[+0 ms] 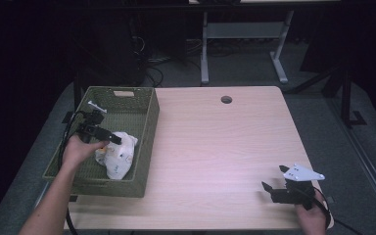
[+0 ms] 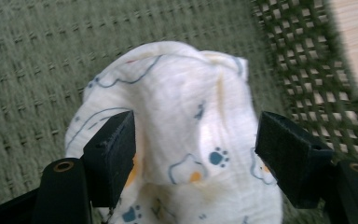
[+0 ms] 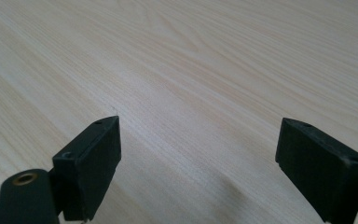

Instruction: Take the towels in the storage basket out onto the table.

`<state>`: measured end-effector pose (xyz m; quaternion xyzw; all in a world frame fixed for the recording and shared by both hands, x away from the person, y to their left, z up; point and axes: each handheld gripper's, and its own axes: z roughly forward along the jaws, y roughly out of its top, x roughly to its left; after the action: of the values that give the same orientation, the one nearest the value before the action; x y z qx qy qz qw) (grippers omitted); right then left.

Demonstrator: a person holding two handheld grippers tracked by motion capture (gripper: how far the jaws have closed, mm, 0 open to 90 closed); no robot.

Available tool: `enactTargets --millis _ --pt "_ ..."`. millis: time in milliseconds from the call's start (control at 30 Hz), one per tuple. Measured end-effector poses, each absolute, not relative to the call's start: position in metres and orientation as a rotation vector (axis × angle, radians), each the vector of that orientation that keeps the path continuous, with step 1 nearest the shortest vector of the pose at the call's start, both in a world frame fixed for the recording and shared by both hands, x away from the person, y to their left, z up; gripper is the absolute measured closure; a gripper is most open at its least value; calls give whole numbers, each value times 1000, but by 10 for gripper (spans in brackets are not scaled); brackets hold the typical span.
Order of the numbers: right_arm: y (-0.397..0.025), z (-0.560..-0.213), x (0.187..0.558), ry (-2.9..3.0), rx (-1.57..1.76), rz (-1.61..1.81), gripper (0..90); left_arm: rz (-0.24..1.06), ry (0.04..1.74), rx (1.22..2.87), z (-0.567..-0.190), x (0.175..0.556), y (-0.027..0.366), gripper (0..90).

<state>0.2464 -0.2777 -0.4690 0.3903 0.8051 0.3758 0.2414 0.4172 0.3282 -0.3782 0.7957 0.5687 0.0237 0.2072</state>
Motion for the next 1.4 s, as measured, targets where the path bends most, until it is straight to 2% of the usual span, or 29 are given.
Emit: enactTargets --millis 100,333,633,733,833,1033,1200,1400 --pt "-278 -469 246 2202 1068 1027 137 33 1596 2198 -382 420 327 267" --pt "-278 -469 246 2200 1068 1029 137 70 1641 2287 -393 425 324 270" --pt "-278 -468 246 2203 1060 1028 137 131 1673 2509 -415 429 304 293" --pt "-278 -468 246 2203 1060 1029 137 128 1704 2502 -419 431 304 302" --pt "-278 -468 246 2203 1058 1029 137 119 1732 2484 -419 433 305 339" --pt "-276 -468 245 2204 1048 1037 137 168 1699 2559 -424 432 299 419" --pt "-273 -467 244 2208 1045 1040 137 156 1750 2526 -422 433 302 598" --pt "-274 -467 245 2206 1048 1037 137 159 1760 2516 -421 433 305 669"
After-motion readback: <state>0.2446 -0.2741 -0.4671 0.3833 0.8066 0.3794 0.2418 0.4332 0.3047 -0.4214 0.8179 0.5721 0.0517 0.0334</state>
